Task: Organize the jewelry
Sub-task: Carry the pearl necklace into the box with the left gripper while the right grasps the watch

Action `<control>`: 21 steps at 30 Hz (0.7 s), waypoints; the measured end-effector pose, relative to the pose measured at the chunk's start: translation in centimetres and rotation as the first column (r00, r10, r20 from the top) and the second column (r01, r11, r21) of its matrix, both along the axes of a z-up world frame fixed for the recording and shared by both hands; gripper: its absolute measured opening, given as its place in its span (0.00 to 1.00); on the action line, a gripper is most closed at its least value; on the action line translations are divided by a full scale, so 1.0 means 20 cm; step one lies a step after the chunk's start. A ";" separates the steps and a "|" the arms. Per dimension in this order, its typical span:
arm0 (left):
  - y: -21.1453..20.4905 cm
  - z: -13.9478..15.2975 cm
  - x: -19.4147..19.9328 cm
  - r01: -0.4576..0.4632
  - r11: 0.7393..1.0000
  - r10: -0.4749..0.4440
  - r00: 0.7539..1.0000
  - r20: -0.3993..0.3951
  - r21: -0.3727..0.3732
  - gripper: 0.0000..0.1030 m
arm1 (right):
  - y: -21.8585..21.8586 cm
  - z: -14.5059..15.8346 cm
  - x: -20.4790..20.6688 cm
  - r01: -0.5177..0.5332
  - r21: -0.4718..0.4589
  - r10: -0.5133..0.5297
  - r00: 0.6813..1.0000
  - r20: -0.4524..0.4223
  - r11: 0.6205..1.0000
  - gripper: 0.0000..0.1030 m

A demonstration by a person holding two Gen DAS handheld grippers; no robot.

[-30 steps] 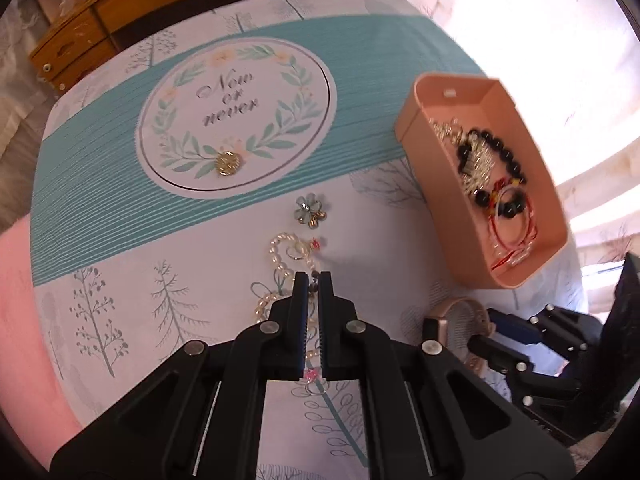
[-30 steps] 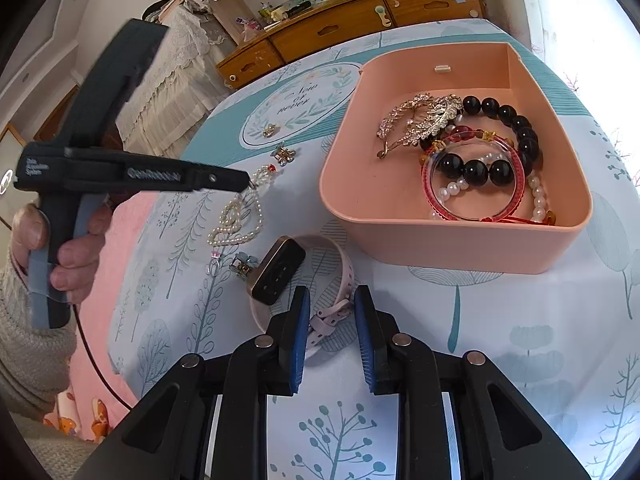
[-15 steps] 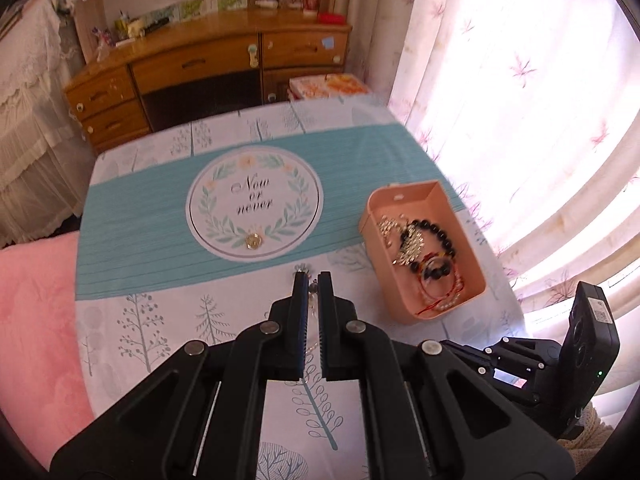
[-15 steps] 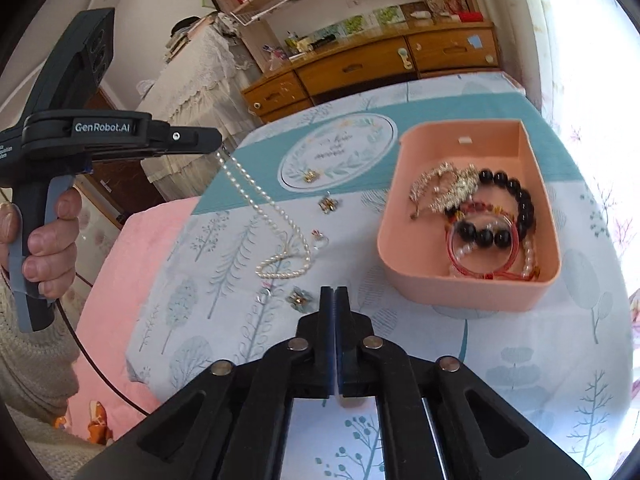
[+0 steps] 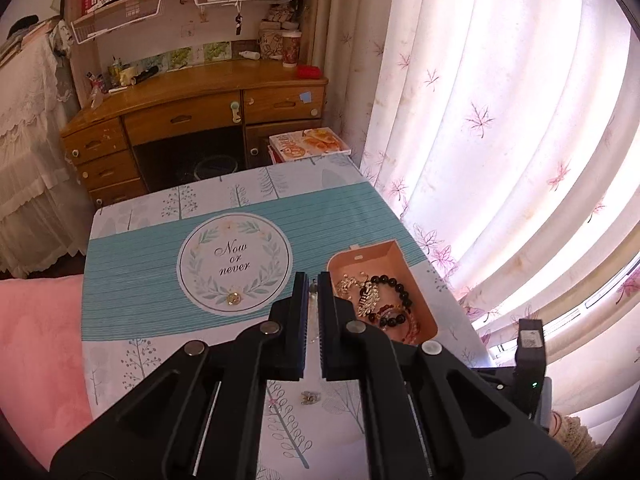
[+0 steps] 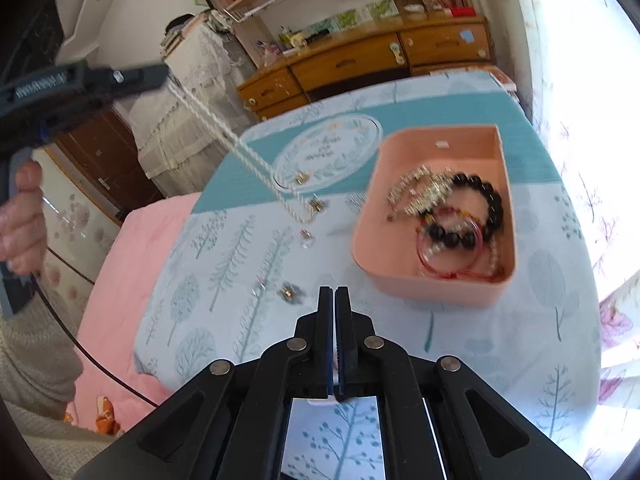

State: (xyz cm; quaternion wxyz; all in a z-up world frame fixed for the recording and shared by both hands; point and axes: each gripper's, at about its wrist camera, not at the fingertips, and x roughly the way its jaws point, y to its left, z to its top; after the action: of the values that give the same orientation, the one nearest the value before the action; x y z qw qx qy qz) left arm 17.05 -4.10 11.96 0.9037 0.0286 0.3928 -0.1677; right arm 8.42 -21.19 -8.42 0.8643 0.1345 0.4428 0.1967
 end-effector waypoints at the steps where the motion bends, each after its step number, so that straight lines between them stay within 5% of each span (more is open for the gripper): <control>1: -0.03 0.03 0.00 0.006 1.000 -0.006 1.000 0.012 -0.005 0.02 | -0.02 -0.03 0.00 0.007 -0.003 -0.007 1.000 -0.018 1.000 0.08; 8: -0.22 0.22 0.05 0.046 0.998 -0.044 0.997 0.063 -0.032 0.02 | -0.12 -0.16 -0.10 0.026 0.046 -0.022 0.997 -0.080 0.999 0.30; 12: -0.34 0.26 0.10 0.057 0.998 -0.055 0.996 0.069 -0.026 0.02 | -0.13 -0.19 -0.14 0.015 0.096 -0.006 0.996 -0.091 0.995 0.34; 21: -0.53 0.05 0.32 0.055 0.998 -0.056 0.998 -0.039 -0.026 0.02 | -0.03 -0.27 -0.13 -0.040 0.133 0.058 0.990 -0.131 0.990 0.34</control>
State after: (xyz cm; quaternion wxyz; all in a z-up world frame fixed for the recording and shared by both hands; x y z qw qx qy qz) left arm 23.50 -14.73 12.86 0.8910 0.0250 0.4076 -0.1983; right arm 5.82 -21.74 -13.80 0.8168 0.1926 0.4894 0.2370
